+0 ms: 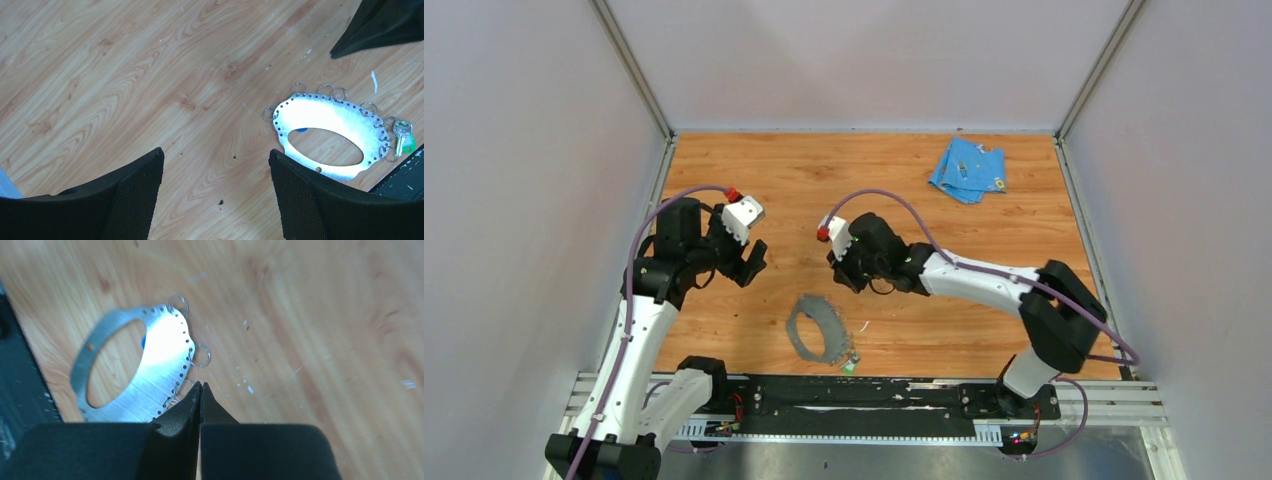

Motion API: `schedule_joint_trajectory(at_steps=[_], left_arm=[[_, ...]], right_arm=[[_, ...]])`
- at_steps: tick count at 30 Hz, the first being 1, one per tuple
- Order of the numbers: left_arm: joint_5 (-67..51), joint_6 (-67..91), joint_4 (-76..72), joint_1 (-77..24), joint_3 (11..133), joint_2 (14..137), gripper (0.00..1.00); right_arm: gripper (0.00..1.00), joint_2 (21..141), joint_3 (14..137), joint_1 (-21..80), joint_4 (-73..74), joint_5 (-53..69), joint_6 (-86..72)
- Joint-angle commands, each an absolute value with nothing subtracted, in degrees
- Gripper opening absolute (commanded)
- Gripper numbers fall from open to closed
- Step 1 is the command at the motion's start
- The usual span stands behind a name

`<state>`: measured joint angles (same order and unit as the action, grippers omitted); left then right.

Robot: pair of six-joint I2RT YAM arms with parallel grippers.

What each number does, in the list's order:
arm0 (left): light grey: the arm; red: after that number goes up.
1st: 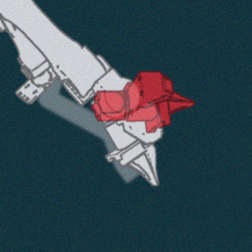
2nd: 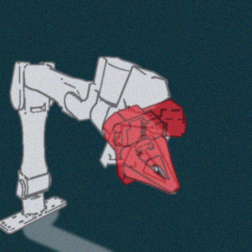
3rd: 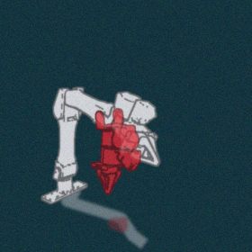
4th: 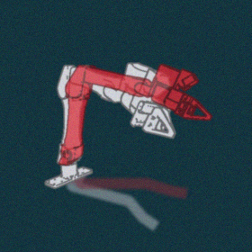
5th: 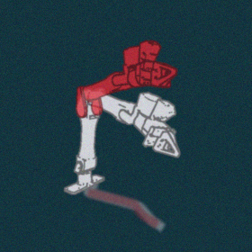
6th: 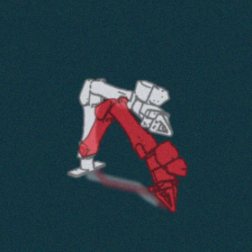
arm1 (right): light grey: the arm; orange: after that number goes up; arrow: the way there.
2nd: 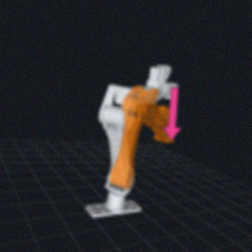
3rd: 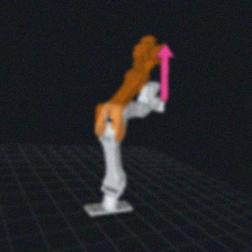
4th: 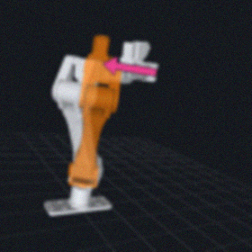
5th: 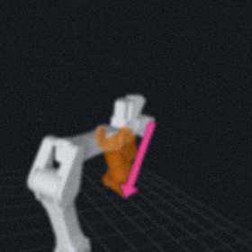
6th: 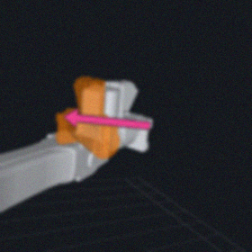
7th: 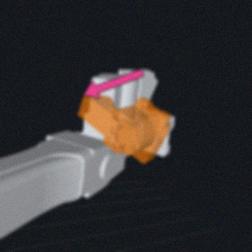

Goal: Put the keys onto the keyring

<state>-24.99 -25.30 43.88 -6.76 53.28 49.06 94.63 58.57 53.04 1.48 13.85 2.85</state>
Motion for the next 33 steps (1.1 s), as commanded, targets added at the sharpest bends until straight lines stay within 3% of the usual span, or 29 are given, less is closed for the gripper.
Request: schedule_joint_trajectory(at_steps=[1,3,4,6,9,10,11,12,21,25,29,33], left_arm=[[-25.3,-25.8,43.6,-6.2,53.2,48.7,0.79],[-25.2,-25.8,43.4,-6.3,53.2,48.8,0.79],[-25.1,-25.7,43.3,-6.3,53.2,48.8,0.79],[-25.1,-25.4,43.2,-6.2,53.4,48.9,0.8],[-24.3,-24.6,42.5,-6.2,53.8,49.4,0.87],[-23.9,-24.7,42.3,-6.2,53.9,49.7,0.88],[-23.6,-24.8,42.1,-6.2,54.0,49.9,0.88],[-23.3,-24.9,41.9,-6.3,54.1,50.1,0.89],[-23.1,-25.4,41.5,-6.3,54.8,50.2,0.91],[-23.3,-25.4,41.4,-6.3,54.3,49.6,0.91],[-23.7,-25.8,41.4,-6.2,53.4,49.3,0.9],[-23.9,-26.0,41.5,-6.2,53.3,49.2,0.86]], right_arm=[[0.0,84.8,57.2,51.1,-1.7,14.1,2.0],[0.01,82.2,55.9,51.0,-1.8,15.5,1.5],[0.06,82.1,55.4,51.0,-1.7,16.9,1.2],[0.34,83.9,55.0,52.0,-0.4,17.6,0.5],[0.55,87.0,54.5,54.9,2.9,14.0,-2.3],[0.69,87.8,54.2,56.3,3.0,12.5,-3.0],[0.91,88.8,54.1,57.7,3.3,10.3,-3.5],[0.99,90.0,54.3,58.9,3.9,8.9,-4.0],[1.0,98.3,57.7,62.4,5.5,6.9,-6.9],[0.93,98.5,57.0,62.6,6.1,4.5,-5.0],[0.82,99.0,56.1,62.0,5.1,6.4,-4.2],[0.59,99.5,56.1,61.5,3.9,9.6,-5.8]])
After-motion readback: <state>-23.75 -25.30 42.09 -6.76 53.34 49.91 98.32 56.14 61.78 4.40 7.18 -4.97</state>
